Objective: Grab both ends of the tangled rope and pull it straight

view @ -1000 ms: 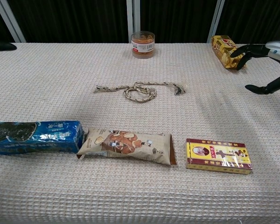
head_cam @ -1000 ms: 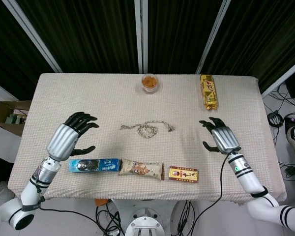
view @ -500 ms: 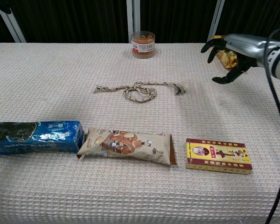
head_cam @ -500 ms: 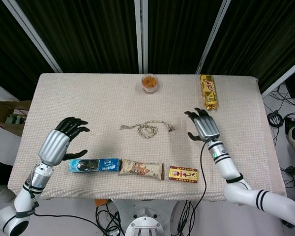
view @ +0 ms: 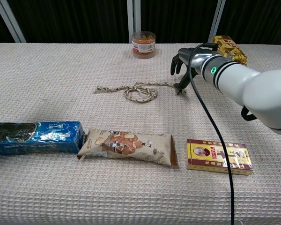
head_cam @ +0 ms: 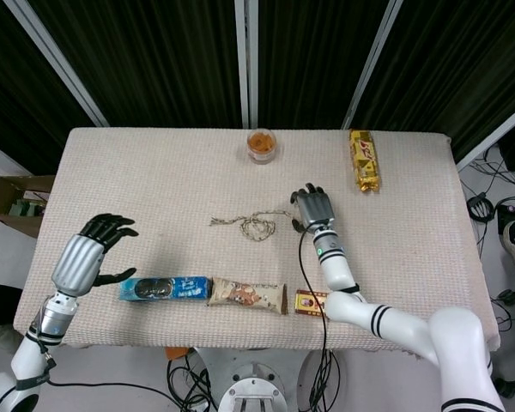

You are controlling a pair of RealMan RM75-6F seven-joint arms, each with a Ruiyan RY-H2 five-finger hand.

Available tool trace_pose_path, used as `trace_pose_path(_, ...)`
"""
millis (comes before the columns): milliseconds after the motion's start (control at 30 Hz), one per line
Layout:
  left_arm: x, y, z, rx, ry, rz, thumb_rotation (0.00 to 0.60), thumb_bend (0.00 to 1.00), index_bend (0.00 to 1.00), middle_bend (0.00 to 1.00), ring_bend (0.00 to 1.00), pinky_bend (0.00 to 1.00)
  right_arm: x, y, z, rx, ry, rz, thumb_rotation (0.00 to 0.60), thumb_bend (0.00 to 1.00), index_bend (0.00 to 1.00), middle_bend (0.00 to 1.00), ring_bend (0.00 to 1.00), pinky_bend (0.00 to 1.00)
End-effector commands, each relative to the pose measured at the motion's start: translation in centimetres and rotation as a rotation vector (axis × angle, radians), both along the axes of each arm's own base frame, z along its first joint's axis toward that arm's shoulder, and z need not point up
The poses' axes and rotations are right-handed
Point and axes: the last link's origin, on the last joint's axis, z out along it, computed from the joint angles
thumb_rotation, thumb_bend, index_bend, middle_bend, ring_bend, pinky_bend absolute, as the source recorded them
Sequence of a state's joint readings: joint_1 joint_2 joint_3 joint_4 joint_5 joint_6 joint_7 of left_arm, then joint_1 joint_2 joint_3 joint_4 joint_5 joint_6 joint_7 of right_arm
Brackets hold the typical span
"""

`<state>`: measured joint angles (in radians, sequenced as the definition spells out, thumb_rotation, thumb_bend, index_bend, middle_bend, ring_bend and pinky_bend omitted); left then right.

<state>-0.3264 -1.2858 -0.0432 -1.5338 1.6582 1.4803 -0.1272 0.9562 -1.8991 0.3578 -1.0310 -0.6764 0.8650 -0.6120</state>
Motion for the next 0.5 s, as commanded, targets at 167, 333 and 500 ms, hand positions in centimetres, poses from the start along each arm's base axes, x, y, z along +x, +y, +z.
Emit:
trace_pose_path(167, -0.3, -0.1, -0.4, -0.009, 0.004, -0.002, 0.6, 0.06, 0.35, 0.25, 0.19, 0.19, 0.6, -0.2, -1.4, 0.011, 0.034, -0.001, 0.6, 0.31, 0.44, 0.31, 0.1, 0.22)
trace_pose_path(333, -0.4, -0.2, -0.5, -0.009, 0.005, -0.003, 0.6, 0.06, 0.35, 0.24, 0.19, 0.19, 0.6, -0.3, -1.8, 0.013, 0.044, -0.007, 0.6, 0.34, 0.47, 0.31, 0.1, 0.21)
trace_pose_path(500, -0.5, -0.3, -0.4, -0.005, 0.006, -0.001, 0.6, 0.06, 0.35, 0.24, 0.19, 0.19, 0.7, -0.4, -2.1, 0.009, 0.048, -0.008, 0.6, 0.37, 0.5, 0.31, 0.1, 0.21)
